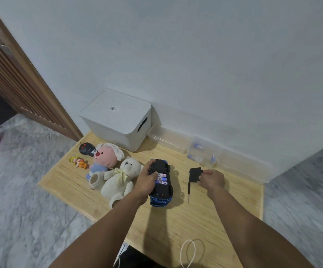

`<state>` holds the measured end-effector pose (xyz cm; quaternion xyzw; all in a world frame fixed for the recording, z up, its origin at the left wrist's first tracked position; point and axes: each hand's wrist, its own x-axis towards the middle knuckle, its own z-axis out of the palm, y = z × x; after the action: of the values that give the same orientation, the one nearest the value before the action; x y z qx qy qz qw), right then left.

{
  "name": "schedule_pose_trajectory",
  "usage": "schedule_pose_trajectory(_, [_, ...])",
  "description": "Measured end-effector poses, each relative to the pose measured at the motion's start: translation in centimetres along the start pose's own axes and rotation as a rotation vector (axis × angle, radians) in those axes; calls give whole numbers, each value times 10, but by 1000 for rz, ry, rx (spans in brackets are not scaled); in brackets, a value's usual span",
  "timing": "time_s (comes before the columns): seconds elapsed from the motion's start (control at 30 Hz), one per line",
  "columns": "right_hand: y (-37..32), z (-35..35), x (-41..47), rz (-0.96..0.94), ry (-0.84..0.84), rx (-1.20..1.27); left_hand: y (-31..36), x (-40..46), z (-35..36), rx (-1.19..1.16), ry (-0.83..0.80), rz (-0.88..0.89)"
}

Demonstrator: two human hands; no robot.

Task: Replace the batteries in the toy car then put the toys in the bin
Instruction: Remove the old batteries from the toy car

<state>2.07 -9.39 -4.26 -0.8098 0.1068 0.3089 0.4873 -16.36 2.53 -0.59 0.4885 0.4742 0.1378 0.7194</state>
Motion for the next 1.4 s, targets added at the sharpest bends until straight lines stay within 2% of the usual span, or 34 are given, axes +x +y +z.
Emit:
schedule_pose_trajectory(0.1, [2,-2,4,72,-5,114,1,0,1,11,-1,-2])
schedule_pose_trajectory(0.23, [6,-4,5,74,2,98,0,0,2,3,-3,-8])
schedule_pose_trajectory(0.5, [15,-5,1,-50,76,-190,3,1,3,-64,1,-46])
schedule_pose_trajectory(0.67, [0,-6,-18,-197,51,-382,8,-2,8,-117,-13,-76])
schedule_pose_trajectory(0.77, [-17,3,-34,-300,-177,-298,12,-6,12,-106,-25,-88])
schedule_pose_trajectory(0.87, [-35,14,-52,-338,-426,-336,16,-10,15,-84,-40,-76])
schedule_pose_trajectory(1.0, [-44,23,-60,-217,-547,-322,20,-14,18,-25,-61,-34])
schedule_pose_trajectory(1.2, [-44,35,-63,-44,-410,-286,12,-14,15,46,-53,87])
schedule_pose_trajectory(1.4, [-42,33,-67,33,-379,-186,13,-19,19,122,-104,129])
